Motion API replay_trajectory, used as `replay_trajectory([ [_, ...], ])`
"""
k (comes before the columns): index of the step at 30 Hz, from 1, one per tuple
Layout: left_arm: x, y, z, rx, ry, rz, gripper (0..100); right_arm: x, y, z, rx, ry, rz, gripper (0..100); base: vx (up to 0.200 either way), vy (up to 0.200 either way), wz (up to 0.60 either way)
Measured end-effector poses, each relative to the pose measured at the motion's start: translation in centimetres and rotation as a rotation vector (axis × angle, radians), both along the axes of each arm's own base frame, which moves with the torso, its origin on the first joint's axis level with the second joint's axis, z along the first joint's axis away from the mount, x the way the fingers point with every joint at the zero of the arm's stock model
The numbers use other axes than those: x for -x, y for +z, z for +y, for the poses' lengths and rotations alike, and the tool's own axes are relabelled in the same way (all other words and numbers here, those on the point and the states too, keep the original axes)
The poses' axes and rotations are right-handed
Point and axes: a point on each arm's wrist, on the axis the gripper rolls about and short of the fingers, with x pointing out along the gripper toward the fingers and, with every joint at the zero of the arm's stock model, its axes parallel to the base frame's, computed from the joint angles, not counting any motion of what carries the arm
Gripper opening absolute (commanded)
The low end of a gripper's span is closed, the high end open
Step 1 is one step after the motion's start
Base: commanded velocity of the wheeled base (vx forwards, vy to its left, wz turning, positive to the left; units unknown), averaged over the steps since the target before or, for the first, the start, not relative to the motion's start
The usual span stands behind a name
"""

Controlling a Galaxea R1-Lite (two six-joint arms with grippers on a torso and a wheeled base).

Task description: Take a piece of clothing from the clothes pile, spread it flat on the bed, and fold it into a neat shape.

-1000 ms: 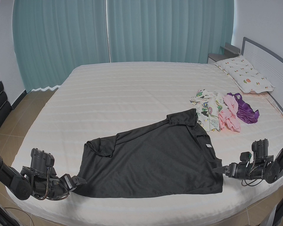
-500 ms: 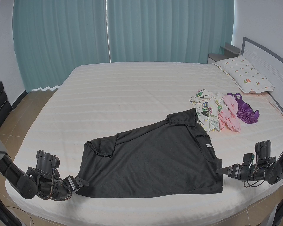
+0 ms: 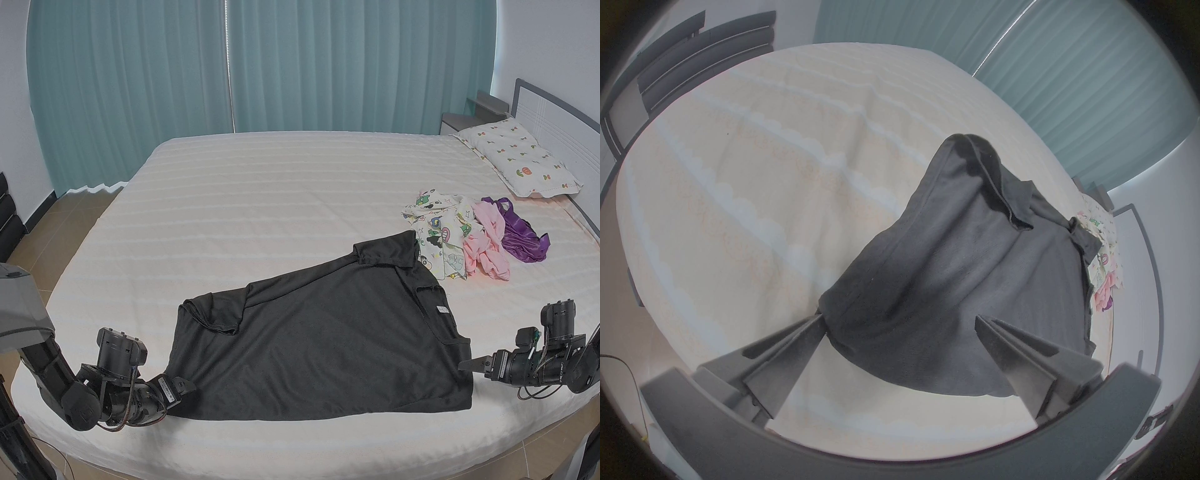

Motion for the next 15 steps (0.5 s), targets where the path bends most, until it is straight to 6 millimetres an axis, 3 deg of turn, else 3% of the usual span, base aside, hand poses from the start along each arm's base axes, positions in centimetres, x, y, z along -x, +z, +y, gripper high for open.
replay_trajectory([
  [15, 0.60, -0.23, 0.19, -0.036, 0.017, 0.020, 100, 0.20, -0.14, 0.05, 0.003, 0.002, 0.008, 100, 0.000, 0.000, 0.00],
])
